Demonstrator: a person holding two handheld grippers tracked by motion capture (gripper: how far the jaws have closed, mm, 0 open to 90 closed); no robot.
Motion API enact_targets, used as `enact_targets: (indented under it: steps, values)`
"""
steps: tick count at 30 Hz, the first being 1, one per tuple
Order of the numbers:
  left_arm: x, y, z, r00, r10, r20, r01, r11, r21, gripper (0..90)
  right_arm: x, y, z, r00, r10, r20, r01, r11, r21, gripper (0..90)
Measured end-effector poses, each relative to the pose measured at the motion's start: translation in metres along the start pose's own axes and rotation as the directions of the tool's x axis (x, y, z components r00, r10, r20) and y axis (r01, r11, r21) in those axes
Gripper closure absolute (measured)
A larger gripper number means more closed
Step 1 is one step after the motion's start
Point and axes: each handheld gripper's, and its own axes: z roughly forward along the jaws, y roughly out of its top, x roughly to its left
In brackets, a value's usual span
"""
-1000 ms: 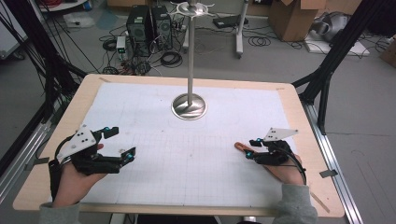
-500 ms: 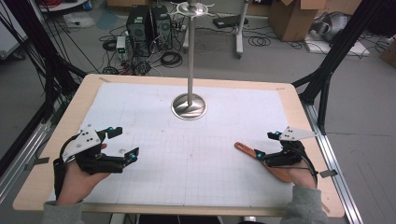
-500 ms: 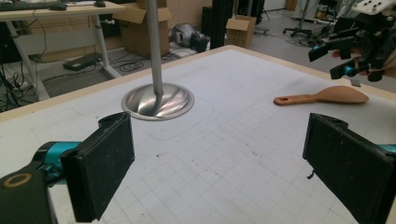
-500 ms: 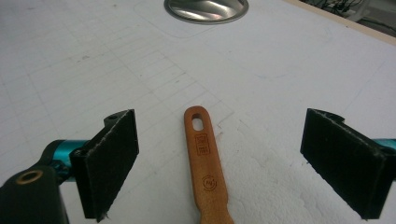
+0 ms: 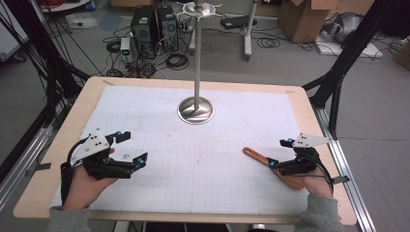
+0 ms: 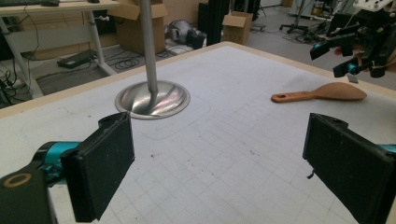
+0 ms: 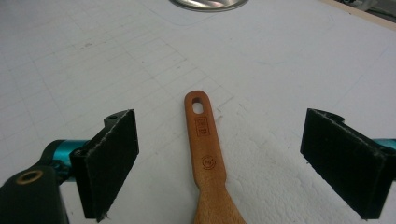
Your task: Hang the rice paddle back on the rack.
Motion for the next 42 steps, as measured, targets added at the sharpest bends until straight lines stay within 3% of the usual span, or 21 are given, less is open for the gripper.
enact_targets:
  steps: [4,5,11,17,20,39,42]
  values:
    - [0.003,0.000,-0.001,1.0000,0.002,-0.009,-0.002,1.0000,0.000,9.2,-0.003,-0.001,0.001,1.0000,-0.001,-0.009,0.001,1.000,0.017,10.3]
    - [0.005,0.000,-0.003,0.9999,-0.004,-0.013,0.004,1.0000,-0.005,9.2,-0.004,-0.003,0.002,0.9999,-0.011,-0.004,0.011,0.998,0.056,10.3]
    - [0.007,0.000,-0.004,0.9999,-0.006,-0.015,0.006,0.9999,-0.012,9.2,-0.005,-0.005,0.004,0.9996,-0.027,-0.010,0.028,0.992,0.120,10.3]
    - [0.006,0.000,-0.003,0.9999,-0.008,-0.013,0.008,1.0000,-0.004,9.2,-0.004,-0.005,0.008,0.9994,-0.028,-0.022,0.031,0.990,0.135,10.4]
    - [0.008,-0.001,-0.007,0.9996,-0.013,-0.025,0.013,0.9999,-0.007,9.2,-0.004,-0.004,0.012,0.9981,-0.049,-0.038,0.054,0.988,0.143,12.2]
    - [0.010,-0.003,-0.013,0.9991,-0.016,-0.039,0.016,0.9999,-0.006,9.2,-0.007,-0.006,0.040,0.9911,-0.092,-0.096,0.114,0.959,0.259,18.6]
    - [0.010,-0.004,-0.014,0.9990,-0.020,-0.041,0.019,0.9998,-0.006,9.2,-0.007,-0.004,0.041,0.9908,-0.092,-0.099,0.115,0.959,0.261,19.9]
